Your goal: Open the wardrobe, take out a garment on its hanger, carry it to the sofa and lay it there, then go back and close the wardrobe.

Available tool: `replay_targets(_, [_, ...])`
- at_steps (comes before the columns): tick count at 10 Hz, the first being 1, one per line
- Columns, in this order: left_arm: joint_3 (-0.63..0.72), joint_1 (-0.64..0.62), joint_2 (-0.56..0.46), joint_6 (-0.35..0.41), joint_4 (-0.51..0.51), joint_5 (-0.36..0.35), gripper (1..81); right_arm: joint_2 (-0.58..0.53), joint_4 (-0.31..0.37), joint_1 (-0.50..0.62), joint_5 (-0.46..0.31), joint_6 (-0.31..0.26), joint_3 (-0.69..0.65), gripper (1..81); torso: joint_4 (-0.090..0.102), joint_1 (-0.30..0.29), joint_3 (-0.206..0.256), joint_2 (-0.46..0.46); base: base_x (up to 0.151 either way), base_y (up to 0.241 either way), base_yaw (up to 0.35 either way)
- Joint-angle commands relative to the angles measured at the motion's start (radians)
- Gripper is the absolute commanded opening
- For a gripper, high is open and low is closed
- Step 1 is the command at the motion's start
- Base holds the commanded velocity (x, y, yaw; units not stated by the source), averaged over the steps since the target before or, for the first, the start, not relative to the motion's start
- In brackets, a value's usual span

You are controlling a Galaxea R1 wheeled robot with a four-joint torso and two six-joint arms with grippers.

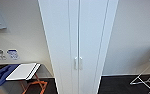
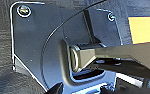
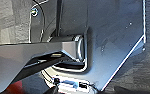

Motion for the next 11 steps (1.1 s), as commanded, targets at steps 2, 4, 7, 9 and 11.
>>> replay_targets(2, [0.016,-0.03,-0.016,0.001,0.005,0.045,81.1,-0.007,-0.005,0.029,-0.058,-0.001,-0.005,81.1,0.0,0.001,0.001,-0.001,0.088,0.0,0.0])
replay_targets(4, [0.016,-0.03,-0.018,0.001,0.004,0.045,81.1,-0.004,-0.011,0.03,-0.058,-0.003,-0.016,81.1,0.0,0.001,0.0,-0.001,0.1,0.0,0.0])
replay_targets(7, [0.016,-0.03,-0.013,0.001,0.001,0.046,81.1,0.006,-0.014,0.033,-0.058,-0.004,-0.034,81.1,0.0,0.001,0.001,-0.001,0.094,0.0,0.0])
replay_targets(9, [0.018,-0.03,-0.013,0.001,0.001,0.046,81.1,0.01,-0.015,0.035,-0.058,-0.004,-0.046,81.1,0.0,0.001,0.001,-0.001,0.092,0.0,0.0])
replay_targets(11, [0.018,-0.03,-0.012,0.001,0.001,0.046,81.1,0.012,-0.015,0.035,-0.058,-0.004,-0.051,81.1,0.0,0.002,0.001,-0.001,0.091,0.033,0.0])
